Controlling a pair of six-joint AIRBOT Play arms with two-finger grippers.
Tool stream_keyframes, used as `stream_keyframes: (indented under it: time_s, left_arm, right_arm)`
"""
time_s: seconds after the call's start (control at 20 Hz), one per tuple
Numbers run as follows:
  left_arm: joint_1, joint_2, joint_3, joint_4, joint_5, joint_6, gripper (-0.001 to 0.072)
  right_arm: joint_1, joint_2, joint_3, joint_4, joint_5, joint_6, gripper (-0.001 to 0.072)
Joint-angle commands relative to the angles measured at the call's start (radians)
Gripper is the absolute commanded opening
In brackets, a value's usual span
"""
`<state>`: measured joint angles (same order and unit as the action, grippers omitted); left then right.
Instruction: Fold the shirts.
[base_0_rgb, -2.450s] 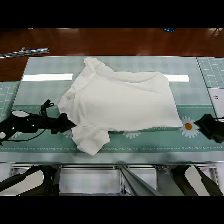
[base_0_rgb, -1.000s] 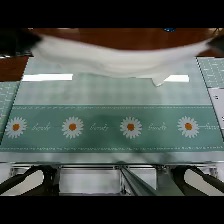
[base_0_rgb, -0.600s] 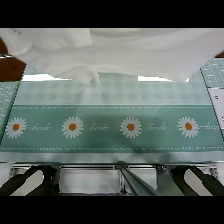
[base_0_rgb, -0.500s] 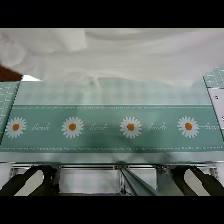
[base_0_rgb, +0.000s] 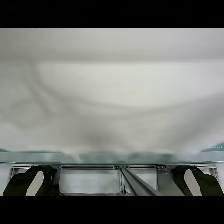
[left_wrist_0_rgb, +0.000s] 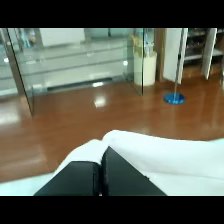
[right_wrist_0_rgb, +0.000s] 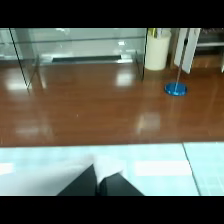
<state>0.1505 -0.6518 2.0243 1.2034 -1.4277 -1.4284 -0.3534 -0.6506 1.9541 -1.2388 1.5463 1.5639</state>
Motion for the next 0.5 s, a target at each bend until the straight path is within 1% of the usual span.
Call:
stream_keyframes:
  time_s: [0.0,0.1,0.2,0.25,0.3,0.45]
  left_arm:
    - [-0.057,0.03,-0.105,0.062,-0.053,-0.037,0.0016]
    - [-0.056,0.016,-0.254,0.069,-0.05,-0.087,0.0017]
    - [-0.056,-0.018,-0.434,0.069,-0.031,-0.106,0.0017]
    - [-0.056,-0.037,-0.521,0.064,0.003,-0.107,0.0017]
    - [-0.056,-0.061,-0.61,0.046,0.06,-0.107,0.0017]
    - [-0.057,-0.182,-0.79,0.009,0.278,-0.106,0.0017]
  right_arm:
    - [0.001,0.044,-0.13,-0.016,0.04,0.014,0.003]
    - [0.001,0.044,-0.247,0.015,0.026,0.01,0.003]
    - [0.001,0.042,-0.392,0.066,-0.003,-0.012,0.003]
    - [0.001,0.033,-0.472,0.088,-0.027,-0.026,0.003]
    - [0.001,0.02,-0.547,0.099,-0.056,-0.04,0.003]
    - [0.002,-0.067,-0.759,0.145,-0.232,-0.099,0.003]
